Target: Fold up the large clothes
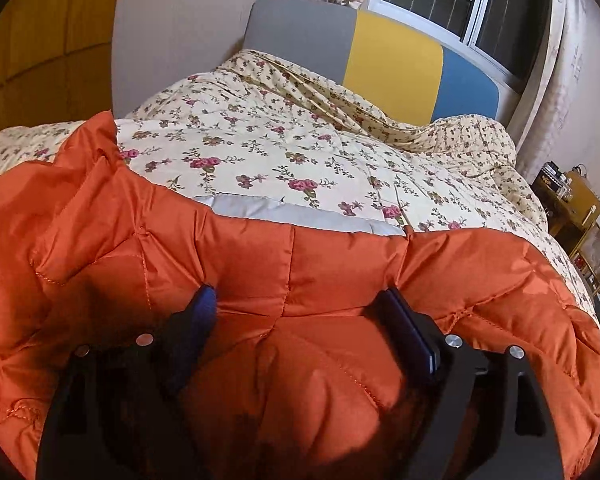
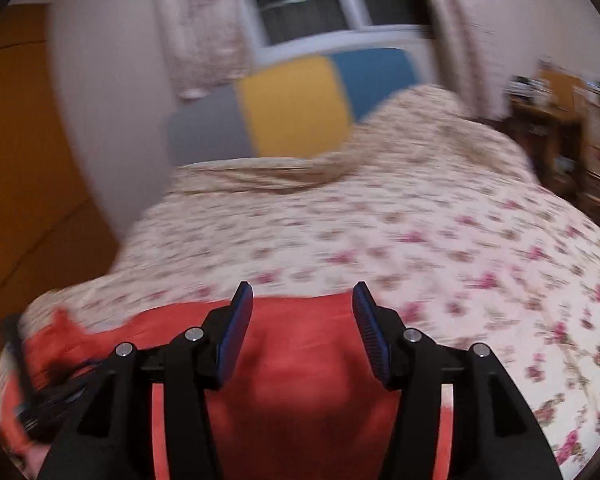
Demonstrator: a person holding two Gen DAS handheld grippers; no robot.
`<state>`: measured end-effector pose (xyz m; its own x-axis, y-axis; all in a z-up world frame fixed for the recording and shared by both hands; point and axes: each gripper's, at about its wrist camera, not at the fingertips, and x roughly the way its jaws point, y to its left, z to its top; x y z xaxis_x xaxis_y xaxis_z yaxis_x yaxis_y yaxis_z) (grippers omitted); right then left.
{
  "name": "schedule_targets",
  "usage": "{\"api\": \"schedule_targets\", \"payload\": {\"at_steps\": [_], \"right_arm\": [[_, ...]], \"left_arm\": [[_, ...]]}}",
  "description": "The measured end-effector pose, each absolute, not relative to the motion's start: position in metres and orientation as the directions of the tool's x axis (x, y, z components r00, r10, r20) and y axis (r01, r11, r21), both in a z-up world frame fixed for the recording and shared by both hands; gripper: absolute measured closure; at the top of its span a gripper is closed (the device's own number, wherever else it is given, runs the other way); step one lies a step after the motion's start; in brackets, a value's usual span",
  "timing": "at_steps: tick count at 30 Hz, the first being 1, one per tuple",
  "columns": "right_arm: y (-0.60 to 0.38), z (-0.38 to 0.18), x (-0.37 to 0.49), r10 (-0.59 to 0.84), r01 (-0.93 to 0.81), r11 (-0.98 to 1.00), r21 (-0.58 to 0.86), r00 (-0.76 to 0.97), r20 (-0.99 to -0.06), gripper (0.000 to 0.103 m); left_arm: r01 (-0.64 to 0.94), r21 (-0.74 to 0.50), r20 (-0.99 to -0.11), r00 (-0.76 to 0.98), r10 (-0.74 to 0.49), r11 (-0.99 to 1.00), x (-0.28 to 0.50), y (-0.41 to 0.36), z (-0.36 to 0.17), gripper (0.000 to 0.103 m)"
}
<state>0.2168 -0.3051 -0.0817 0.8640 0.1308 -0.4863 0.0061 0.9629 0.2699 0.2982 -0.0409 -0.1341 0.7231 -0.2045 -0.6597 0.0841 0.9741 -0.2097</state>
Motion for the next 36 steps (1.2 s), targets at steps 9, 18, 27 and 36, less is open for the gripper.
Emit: {"api": "schedule_targets", "payload": {"at_steps": [9, 18, 27, 36], "right_arm": [[-0.241, -0.142, 0.278, 0.125, -0.073, 0.992, 0.105, 0.741, -0.66, 0.052], [-0.249, -0.15, 0.284, 0.148, -0.07, 0.987, 0.143, 0.735, -0.662, 0.049], [-0.307, -0.112, 0.266, 0.074, 0.045, 0.985, 0.166, 0.761, -0.644, 0.048], [-0.317, -0.153, 0.289, -0.019, 0.15, 0.982, 0.118, 0.694, -0.719, 0.044]], "left_arm": [[0.091, -0.255, -0.642, 0.729, -0.239, 0.962, 0.296, -0.035, -0.134, 0.016], [0.082, -0.21, -0.672, 0.712, -0.205, 0.974, 0.298, -0.044, -0.131, 0.01], [0.019, -0.008, -0.666, 0.746, -0.019, 1.0, 0.301, -0.02, -0.092, 0.01], [0.023, -0.059, -0.724, 0.688, -0.059, 0.998, 0.35, 0.0, -0.134, 0.003]]}}
